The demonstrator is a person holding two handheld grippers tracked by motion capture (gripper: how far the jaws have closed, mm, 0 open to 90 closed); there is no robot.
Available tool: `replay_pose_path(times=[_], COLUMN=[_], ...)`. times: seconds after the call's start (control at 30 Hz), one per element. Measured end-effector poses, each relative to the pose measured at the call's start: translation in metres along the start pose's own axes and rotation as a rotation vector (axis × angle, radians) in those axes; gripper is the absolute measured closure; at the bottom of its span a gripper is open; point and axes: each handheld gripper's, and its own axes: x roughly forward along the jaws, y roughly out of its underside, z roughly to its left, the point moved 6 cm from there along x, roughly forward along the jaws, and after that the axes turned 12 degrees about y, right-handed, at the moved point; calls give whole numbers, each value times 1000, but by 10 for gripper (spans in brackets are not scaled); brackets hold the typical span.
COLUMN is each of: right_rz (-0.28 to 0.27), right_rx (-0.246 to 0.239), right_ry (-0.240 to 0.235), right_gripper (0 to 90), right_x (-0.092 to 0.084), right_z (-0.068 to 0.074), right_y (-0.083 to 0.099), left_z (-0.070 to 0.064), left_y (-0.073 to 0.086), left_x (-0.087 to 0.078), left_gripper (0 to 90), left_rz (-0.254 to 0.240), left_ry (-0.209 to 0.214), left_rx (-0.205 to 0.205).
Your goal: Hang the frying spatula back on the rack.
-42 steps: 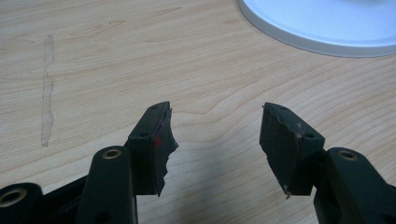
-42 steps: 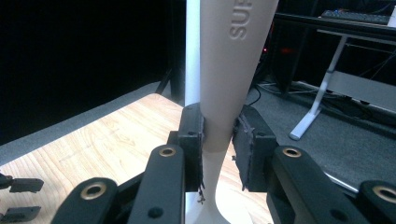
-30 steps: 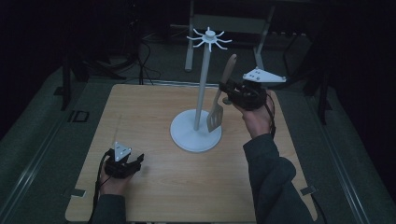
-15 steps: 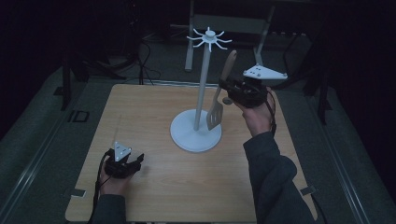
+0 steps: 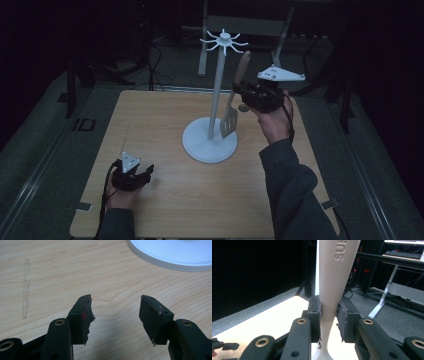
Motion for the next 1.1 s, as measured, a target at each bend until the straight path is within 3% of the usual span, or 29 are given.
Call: replay_pose_path(times=[1.1], right_rz=[32], right_rx=[10], right_ry=[-9], right_gripper=[739], right_x=[11], right_z=[1], right_y=[-3], left_z=[1], left_y=[0], left_x=[0], left_gripper=[437], left_rz=[-5], left_ry=[-2], left_rx=[-5])
